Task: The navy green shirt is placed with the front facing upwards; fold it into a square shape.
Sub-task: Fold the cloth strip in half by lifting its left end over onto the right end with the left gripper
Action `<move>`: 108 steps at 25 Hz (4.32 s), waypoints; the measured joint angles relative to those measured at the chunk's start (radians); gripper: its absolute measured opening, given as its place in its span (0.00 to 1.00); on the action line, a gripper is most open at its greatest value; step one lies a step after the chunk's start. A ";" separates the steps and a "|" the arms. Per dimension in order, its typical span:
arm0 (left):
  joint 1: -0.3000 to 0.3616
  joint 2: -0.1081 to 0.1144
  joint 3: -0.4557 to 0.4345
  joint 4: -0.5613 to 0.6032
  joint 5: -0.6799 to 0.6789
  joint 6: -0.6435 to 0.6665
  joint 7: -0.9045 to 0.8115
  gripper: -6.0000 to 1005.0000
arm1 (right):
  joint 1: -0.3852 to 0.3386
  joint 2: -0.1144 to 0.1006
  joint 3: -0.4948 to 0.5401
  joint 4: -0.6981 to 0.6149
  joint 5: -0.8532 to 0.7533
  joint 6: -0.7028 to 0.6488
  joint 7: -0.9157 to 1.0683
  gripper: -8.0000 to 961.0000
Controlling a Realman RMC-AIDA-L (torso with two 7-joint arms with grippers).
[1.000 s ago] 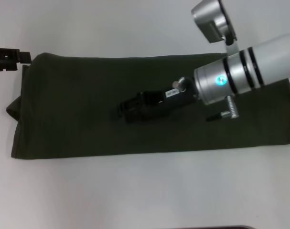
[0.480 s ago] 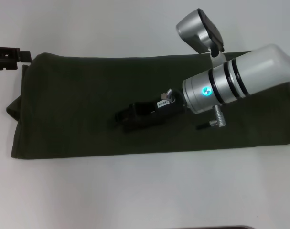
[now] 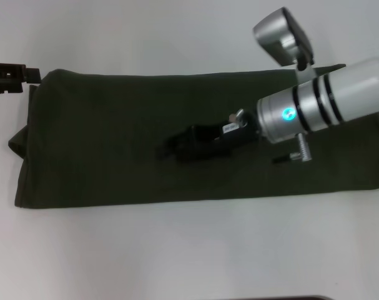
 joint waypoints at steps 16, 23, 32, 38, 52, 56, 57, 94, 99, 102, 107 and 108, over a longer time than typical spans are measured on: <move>0.001 0.000 0.000 -0.002 0.000 0.004 -0.005 0.60 | -0.199 -0.060 0.016 -0.290 -0.073 -0.105 0.156 0.68; -0.002 0.001 0.005 -0.001 0.000 0.007 -0.001 0.60 | -0.312 -0.062 0.181 -0.515 -0.001 -0.303 0.118 0.68; -0.009 0.009 0.009 0.000 0.000 0.001 0.012 0.60 | -0.302 -0.118 0.408 -0.242 0.131 -0.351 -0.128 0.68; -0.024 0.008 0.011 0.004 0.000 0.018 0.010 0.60 | -0.331 -0.115 0.436 -0.217 0.214 -0.427 -0.307 0.68; -0.059 0.027 0.066 -0.068 0.018 0.158 -0.076 0.60 | -0.339 -0.118 0.427 -0.350 -0.009 -0.308 -0.290 0.68; -0.082 0.018 0.100 -0.174 0.021 0.077 -0.087 0.60 | -0.330 -0.115 0.427 -0.351 -0.010 -0.318 -0.281 0.68; -0.085 0.014 0.110 -0.187 0.022 0.051 -0.088 0.60 | -0.330 -0.115 0.427 -0.351 -0.010 -0.318 -0.281 0.68; -0.094 0.035 0.156 -0.164 0.170 -0.035 -0.156 0.60 | -0.326 -0.116 0.436 -0.352 -0.010 -0.330 -0.230 0.68; -0.097 -0.003 0.164 -0.159 0.169 -0.002 -0.131 0.60 | -0.326 -0.117 0.436 -0.352 -0.010 -0.328 -0.229 0.68; -0.096 -0.011 0.188 -0.164 0.179 -0.025 -0.135 0.60 | -0.326 -0.118 0.438 -0.352 -0.010 -0.327 -0.229 0.68; -0.087 -0.003 0.192 -0.168 0.222 -0.059 -0.158 0.60 | -0.324 -0.119 0.437 -0.352 -0.010 -0.325 -0.228 0.68; -0.084 0.000 0.191 -0.168 0.227 -0.063 -0.163 0.60 | -0.324 -0.119 0.437 -0.352 -0.010 -0.325 -0.228 0.68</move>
